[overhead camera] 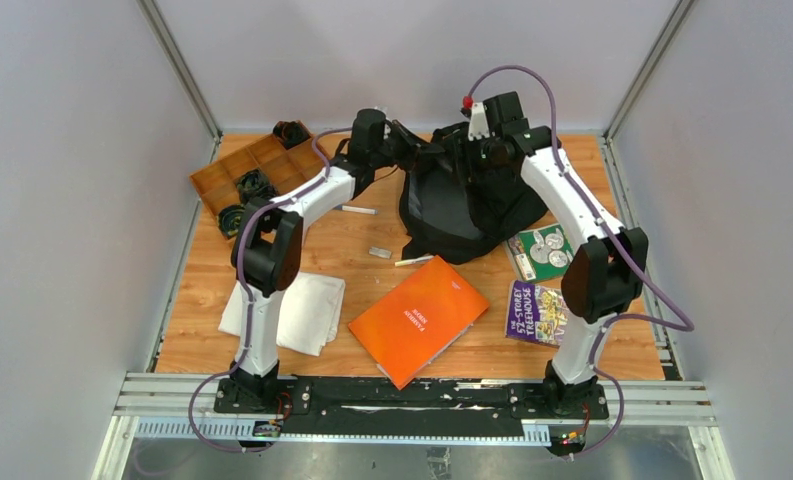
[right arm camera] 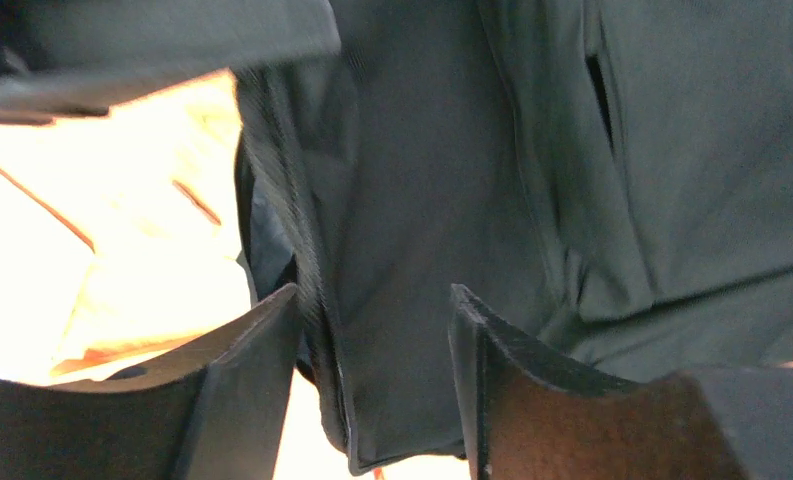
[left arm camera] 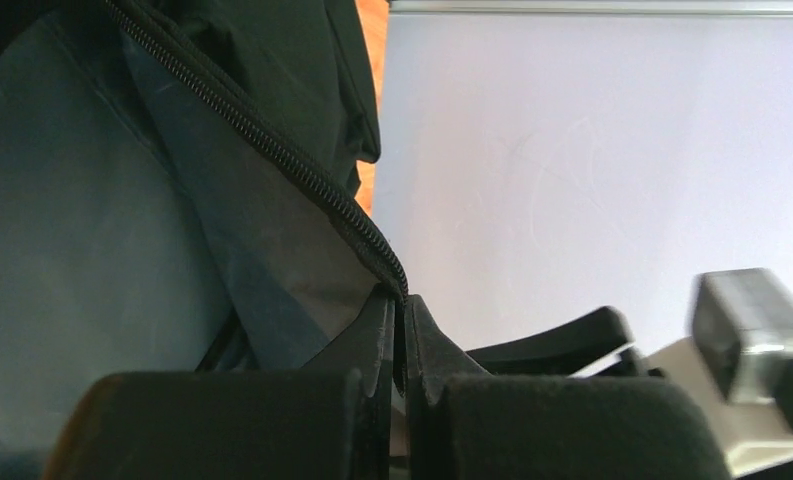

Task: Pack the student bag
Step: Adjust the student bag at the center of the board, then pick up the book from the center of the board.

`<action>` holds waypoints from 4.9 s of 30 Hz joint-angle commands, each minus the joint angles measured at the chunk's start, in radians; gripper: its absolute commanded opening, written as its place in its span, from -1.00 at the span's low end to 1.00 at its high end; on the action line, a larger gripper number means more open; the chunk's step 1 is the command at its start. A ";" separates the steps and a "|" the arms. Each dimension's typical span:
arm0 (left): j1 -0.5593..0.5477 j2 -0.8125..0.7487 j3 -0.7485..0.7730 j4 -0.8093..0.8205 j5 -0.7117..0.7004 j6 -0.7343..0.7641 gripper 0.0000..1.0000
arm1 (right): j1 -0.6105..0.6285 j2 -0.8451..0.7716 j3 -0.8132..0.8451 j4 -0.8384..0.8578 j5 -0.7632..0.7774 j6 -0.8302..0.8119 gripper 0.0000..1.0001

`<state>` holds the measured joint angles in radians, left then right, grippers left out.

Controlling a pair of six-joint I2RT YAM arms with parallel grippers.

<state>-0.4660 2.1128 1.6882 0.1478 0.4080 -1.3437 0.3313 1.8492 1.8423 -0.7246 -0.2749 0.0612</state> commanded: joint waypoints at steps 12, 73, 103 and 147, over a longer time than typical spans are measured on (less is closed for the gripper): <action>0.007 0.004 0.061 0.077 0.061 -0.019 -1.00 | 0.038 -0.274 -0.444 0.302 0.131 0.010 -0.01; -0.118 -1.125 -1.064 -0.692 -0.241 0.768 0.55 | 0.027 -0.811 -1.113 0.117 -0.095 0.331 0.44; -0.119 -1.080 -1.228 -0.443 -0.143 0.639 0.49 | -0.073 -0.997 -1.562 0.629 -0.157 0.861 -0.45; -0.119 -0.976 -0.695 -0.256 0.128 0.882 0.61 | -0.073 -1.138 -0.962 0.249 -0.265 0.289 -1.00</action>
<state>-0.5793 1.1007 0.8707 -0.1009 0.4660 -0.5846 0.2680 0.6952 0.8185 -0.5159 -0.4545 0.4633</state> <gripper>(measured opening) 0.798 0.009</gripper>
